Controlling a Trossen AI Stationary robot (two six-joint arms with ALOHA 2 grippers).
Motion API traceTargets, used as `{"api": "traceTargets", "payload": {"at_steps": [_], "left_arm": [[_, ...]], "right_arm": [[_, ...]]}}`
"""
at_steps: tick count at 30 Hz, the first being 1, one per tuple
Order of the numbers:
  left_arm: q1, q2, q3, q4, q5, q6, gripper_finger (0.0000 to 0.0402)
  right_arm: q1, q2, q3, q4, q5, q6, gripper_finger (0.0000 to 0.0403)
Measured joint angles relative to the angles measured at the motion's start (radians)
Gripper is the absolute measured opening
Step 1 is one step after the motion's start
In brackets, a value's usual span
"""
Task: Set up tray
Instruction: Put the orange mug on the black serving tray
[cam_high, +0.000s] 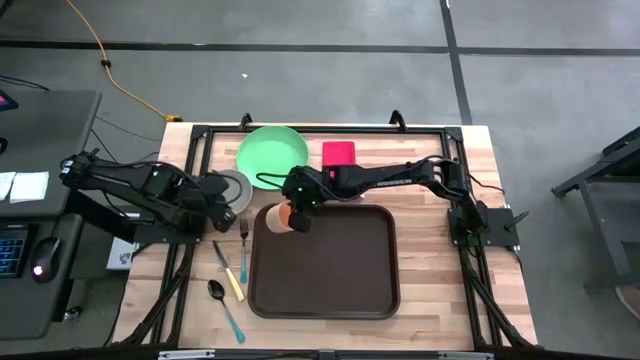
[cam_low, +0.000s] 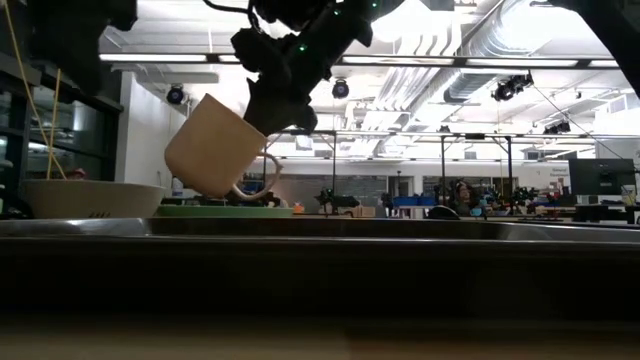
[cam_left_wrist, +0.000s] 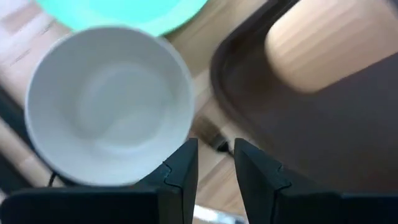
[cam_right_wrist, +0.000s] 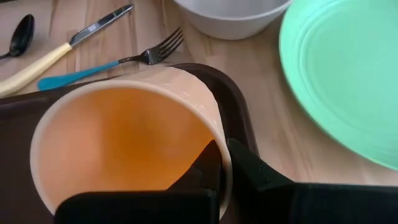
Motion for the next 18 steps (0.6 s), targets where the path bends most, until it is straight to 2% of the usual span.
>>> {"api": "traceTargets", "payload": {"at_steps": [7,18], "left_arm": [[0.0,0.0,0.0,-0.046,0.001,-0.013,0.0136],[0.0,0.0,0.0,-0.05,-0.002,-0.011,0.0136]], "right_arm": [[-0.016,0.0,0.0,-0.019,-0.053,-0.026,0.0],[-0.02,0.001,0.024,-0.133,-0.051,-0.101,0.0]]}}
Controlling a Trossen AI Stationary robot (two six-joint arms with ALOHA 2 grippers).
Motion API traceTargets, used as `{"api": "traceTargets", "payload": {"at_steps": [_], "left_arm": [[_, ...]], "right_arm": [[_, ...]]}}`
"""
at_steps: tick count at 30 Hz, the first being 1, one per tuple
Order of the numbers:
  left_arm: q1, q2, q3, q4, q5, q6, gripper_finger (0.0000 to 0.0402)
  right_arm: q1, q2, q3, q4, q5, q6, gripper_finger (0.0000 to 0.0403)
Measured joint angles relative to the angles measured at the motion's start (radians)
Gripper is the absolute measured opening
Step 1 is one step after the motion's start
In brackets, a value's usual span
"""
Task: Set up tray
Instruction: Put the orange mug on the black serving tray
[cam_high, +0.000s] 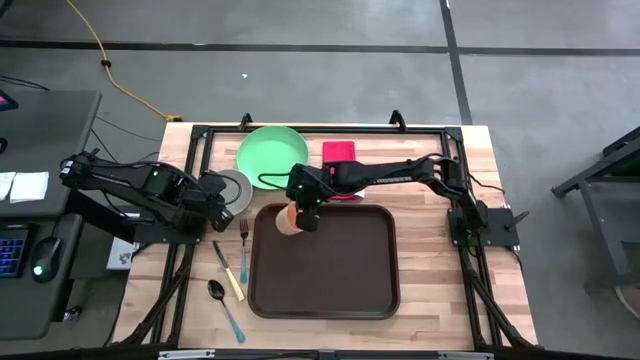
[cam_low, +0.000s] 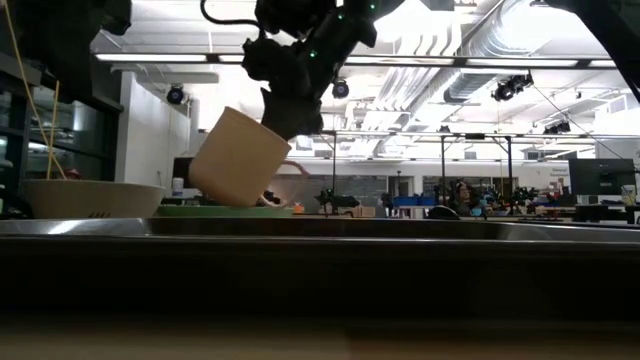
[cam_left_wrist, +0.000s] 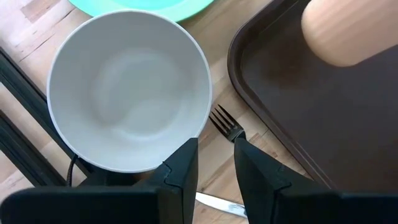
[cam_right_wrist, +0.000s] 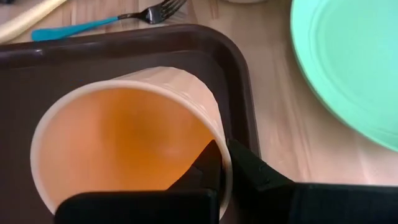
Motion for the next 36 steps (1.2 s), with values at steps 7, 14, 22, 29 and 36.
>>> {"api": "traceTargets", "payload": {"at_steps": [7,14,22,29,36], "left_arm": [[0.0,0.0,0.0,0.001,0.0,0.001,0.0136],[0.0,0.0,0.0,0.004,-0.001,0.001,0.0136],[0.0,0.0,0.0,0.004,-0.001,0.001,0.0136],[0.0,0.001,-0.001,0.004,-0.001,0.005,0.0136],[0.0,0.001,-0.001,0.005,-0.002,0.005,0.0136]], "right_arm": [[0.0,0.0,0.035,-0.087,0.001,-0.042,0.0],[0.003,0.0,0.035,-0.098,-0.002,-0.066,0.0],[0.003,0.015,0.036,-0.112,-0.02,-0.067,0.0],[0.013,0.067,0.035,-0.113,-0.022,-0.066,0.0],[0.008,0.067,0.035,-0.109,-0.023,-0.066,0.0]]}}
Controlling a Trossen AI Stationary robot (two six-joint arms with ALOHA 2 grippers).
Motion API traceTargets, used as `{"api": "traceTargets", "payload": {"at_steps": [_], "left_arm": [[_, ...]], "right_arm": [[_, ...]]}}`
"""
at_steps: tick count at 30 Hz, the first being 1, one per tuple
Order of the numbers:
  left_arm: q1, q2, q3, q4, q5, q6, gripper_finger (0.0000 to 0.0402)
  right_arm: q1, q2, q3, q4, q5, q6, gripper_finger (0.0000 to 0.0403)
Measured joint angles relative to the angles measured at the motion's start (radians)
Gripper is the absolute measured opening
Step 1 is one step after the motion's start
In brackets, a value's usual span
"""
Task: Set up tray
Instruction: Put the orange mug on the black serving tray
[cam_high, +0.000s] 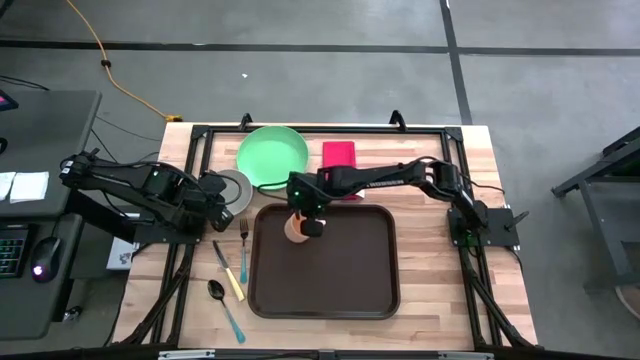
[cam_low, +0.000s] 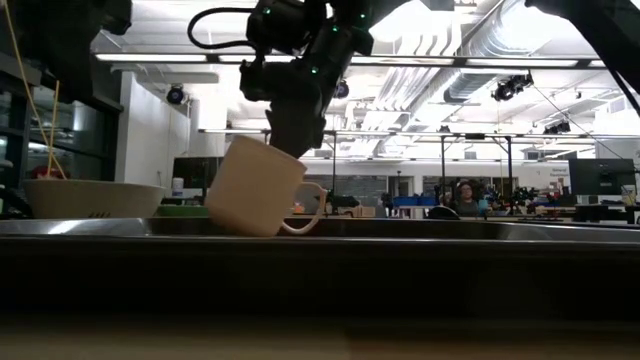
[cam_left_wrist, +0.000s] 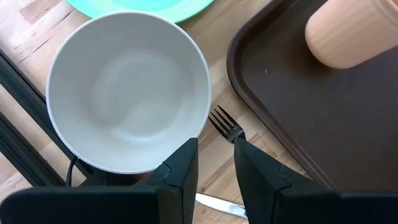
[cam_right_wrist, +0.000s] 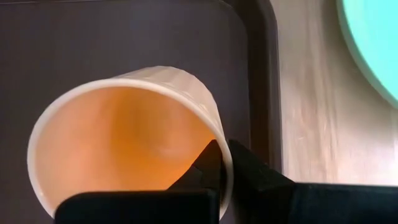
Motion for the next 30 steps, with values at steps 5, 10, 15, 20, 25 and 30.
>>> {"api": "traceTargets", "payload": {"at_steps": [5,10,15,20,25,30], "left_arm": [[0.0,0.0,0.0,0.0,0.0,0.0,0.0136],[0.0,0.0,0.0,0.0,0.0,0.0,0.0136],[0.0,0.0,0.0,0.0,0.0,0.0,0.0136],[0.0,0.0,0.0,0.001,0.0,0.0,0.0136],[0.0,0.0,0.0,0.014,0.0,0.0,0.0136],[0.0,0.0,0.0,0.013,0.0,0.0,0.0136]], "right_arm": [[-0.001,0.0,0.0,0.008,0.004,0.0,0.0],[0.0,0.0,0.0,0.008,-0.005,0.0,0.0001],[0.0,0.0,0.0,0.008,-0.002,0.0,0.0001],[0.0,0.0,0.0,0.008,-0.002,0.0,0.0001],[0.0,0.0,0.0,0.008,-0.003,0.0,0.0001],[0.0,0.0,0.0,0.01,-0.004,0.004,0.0022]]}}
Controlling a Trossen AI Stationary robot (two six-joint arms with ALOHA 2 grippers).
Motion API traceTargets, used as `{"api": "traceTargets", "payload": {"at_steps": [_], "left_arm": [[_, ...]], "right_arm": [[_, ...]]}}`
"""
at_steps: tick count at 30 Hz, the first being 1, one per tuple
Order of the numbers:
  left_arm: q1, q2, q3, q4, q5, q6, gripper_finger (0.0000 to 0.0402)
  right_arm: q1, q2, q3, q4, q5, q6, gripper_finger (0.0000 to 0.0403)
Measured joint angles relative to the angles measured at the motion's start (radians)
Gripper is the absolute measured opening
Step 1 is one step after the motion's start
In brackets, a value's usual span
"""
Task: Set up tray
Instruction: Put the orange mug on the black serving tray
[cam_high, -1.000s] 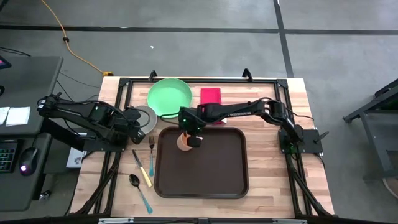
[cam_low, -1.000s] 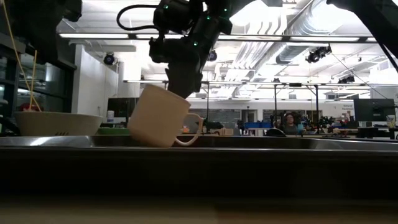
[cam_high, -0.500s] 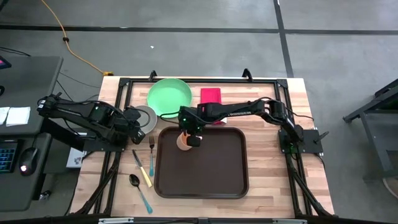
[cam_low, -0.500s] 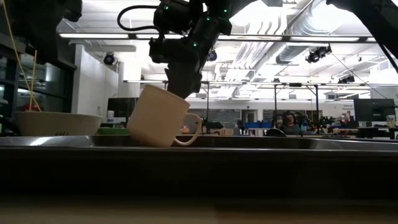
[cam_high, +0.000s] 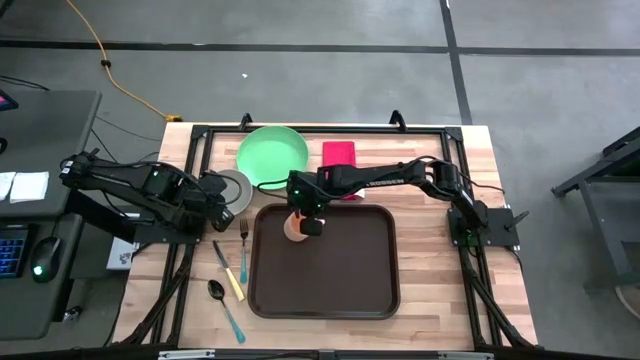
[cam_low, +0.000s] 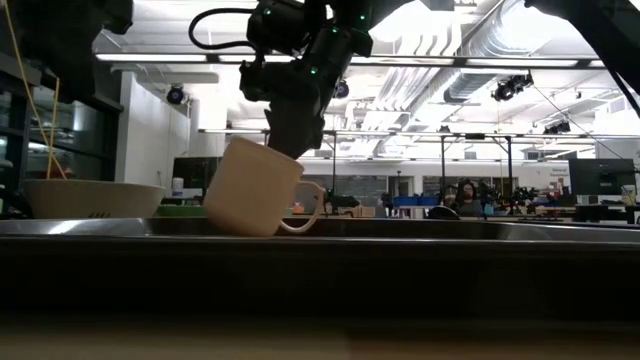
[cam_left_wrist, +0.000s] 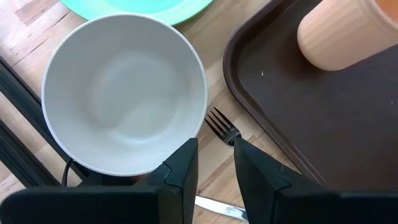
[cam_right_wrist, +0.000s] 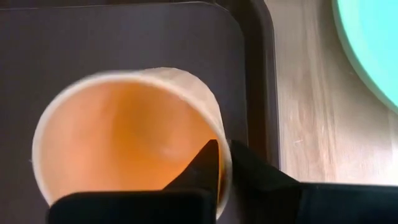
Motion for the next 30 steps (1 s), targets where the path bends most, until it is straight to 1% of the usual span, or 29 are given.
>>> {"api": "traceTargets", "payload": {"at_steps": [5,9,11,20,25,30], "left_arm": [[0.0,0.0,0.0,0.0,0.0,0.0,0.0136],[0.0,0.0,0.0,-0.002,0.0,0.0,0.0136],[0.0,0.0,0.0,-0.002,0.0,0.0,0.0136],[0.0,0.0,0.0,-0.002,0.0,0.0,0.0136],[0.0,0.0,0.0,0.0,0.001,0.0,0.0136],[0.0,0.0,0.0,0.003,0.001,0.001,0.0136]], "right_arm": [[0.0,0.0,0.0,0.0,0.0,0.004,0.0064],[0.0,0.0,0.0,0.001,0.0,0.004,0.0082],[0.0,0.0,0.005,-0.002,0.0,0.004,0.0086],[0.0,0.0,0.106,-0.013,0.009,-0.004,0.0098],[0.0,0.0,0.133,-0.054,0.013,-0.02,0.0104],[0.0,0.0,0.159,-0.099,0.061,-0.022,0.0104]]}}
